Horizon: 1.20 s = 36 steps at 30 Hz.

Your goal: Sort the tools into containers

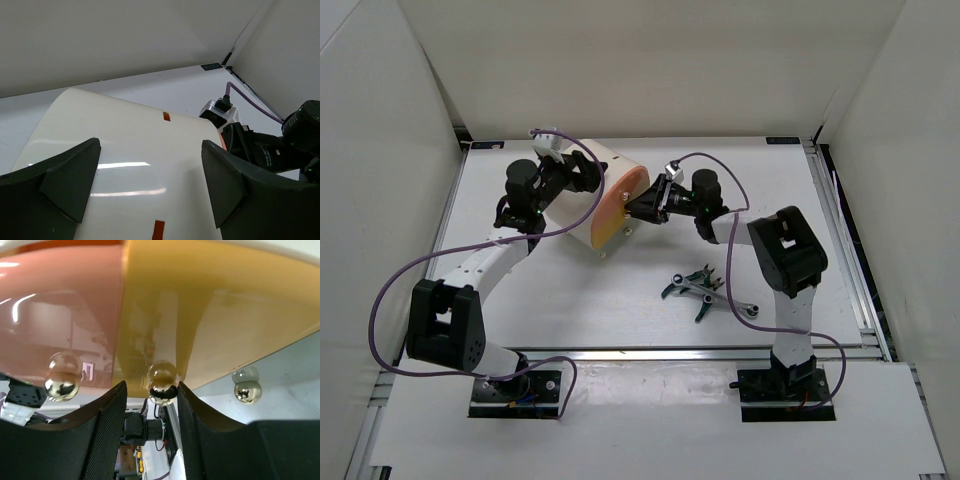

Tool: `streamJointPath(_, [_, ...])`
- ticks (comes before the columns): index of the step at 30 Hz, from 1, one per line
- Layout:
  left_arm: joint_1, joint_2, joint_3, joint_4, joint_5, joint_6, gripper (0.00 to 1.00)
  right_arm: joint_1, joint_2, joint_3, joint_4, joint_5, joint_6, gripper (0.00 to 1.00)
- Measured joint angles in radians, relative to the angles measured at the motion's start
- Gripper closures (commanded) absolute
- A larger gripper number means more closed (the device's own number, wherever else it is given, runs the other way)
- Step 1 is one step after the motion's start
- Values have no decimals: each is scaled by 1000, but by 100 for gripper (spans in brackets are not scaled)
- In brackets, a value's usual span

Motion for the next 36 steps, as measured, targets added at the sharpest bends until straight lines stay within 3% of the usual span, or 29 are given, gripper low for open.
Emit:
streamJointPath(6, [0,1,-1,3,3,-1,7,11,34,21,-1,-24,18,54])
streamJointPath(12, [0,2,-4,11,3,0,7,23,45,21,3,-38,37,65])
streamJointPath(23, [0,2,-7,17,3,0,7,23,55,21,18,-41,54,66])
streamJointPath(31, [0,2,-7,17,3,4,7,14,60,14,43,-47,75,98])
streamJointPath(36, [6,4,-4,15,15,4,8,3,59,-32,119,-48,100,100])
